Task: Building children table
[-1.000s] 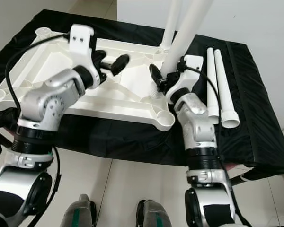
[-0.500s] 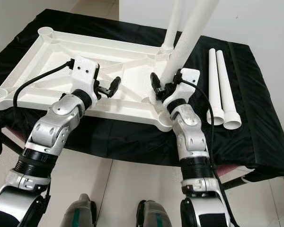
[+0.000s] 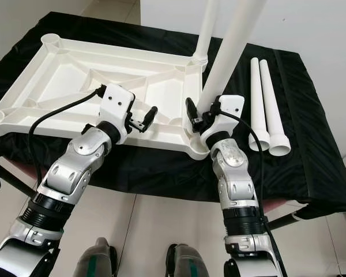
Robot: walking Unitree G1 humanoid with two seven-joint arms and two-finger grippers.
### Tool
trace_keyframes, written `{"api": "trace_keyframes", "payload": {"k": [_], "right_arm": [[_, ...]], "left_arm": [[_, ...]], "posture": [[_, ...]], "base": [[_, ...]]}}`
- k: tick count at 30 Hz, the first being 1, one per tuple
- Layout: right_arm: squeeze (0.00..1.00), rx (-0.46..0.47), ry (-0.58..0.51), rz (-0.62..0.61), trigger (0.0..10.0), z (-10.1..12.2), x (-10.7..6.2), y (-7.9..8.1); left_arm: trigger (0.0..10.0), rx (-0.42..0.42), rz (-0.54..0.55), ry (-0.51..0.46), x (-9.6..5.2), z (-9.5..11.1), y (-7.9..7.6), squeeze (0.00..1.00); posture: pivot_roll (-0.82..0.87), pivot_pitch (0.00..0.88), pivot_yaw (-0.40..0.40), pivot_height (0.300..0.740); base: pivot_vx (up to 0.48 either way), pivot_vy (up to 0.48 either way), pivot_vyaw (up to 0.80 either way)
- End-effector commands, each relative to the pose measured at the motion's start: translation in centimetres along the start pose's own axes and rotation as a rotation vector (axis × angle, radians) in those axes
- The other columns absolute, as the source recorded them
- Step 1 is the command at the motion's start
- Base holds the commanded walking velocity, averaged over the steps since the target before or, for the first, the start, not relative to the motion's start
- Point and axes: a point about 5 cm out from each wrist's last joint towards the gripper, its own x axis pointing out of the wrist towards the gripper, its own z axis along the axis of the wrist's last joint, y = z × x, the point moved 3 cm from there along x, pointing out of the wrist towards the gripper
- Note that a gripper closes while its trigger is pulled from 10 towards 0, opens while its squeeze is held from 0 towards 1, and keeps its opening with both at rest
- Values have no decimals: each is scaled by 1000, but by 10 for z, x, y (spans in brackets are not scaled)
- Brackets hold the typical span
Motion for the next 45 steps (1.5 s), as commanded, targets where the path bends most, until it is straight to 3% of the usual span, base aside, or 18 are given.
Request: {"api": "trace_keyframes", "payload": {"k": [1, 11, 16, 20, 32, 45], "right_arm": [[0, -5, 19, -4, 10000, -1, -4, 2], [0, -45, 102, -22, 10000, -13, -14, 3], [0, -117, 124, -24, 10000, -17, -19, 1], [0, -105, 146, -18, 10000, -19, -23, 2], [0, -83, 138, 13, 10000, -15, -28, 13], [0, -111, 149, 49, 10000, -21, -27, 19]], "left_arm": [[10000, 28, -68, 4, -2, -4, -10, 0], [10000, 55, -80, 3, -3, -6, -12, 0], [10000, 71, -84, 12, -3, -9, -14, 0], [10000, 70, -87, 10, -4, -9, -16, 0], [10000, 105, -219, 65, -10, -26, -40, 0], [10000, 152, -321, 94, -16, -34, -53, 0]], "posture": [[-3, 52, -53, 740], [-4, 53, -55, 740], [-9, 54, -53, 740], [-13, 57, -52, 740], [-20, 58, -45, 740], [-16, 42, -39, 740]], "base": [[0, 0, 0], [0, 0, 0], [0, 0, 0], [0, 0, 0], [0, 0, 0], [0, 0, 0]]}}
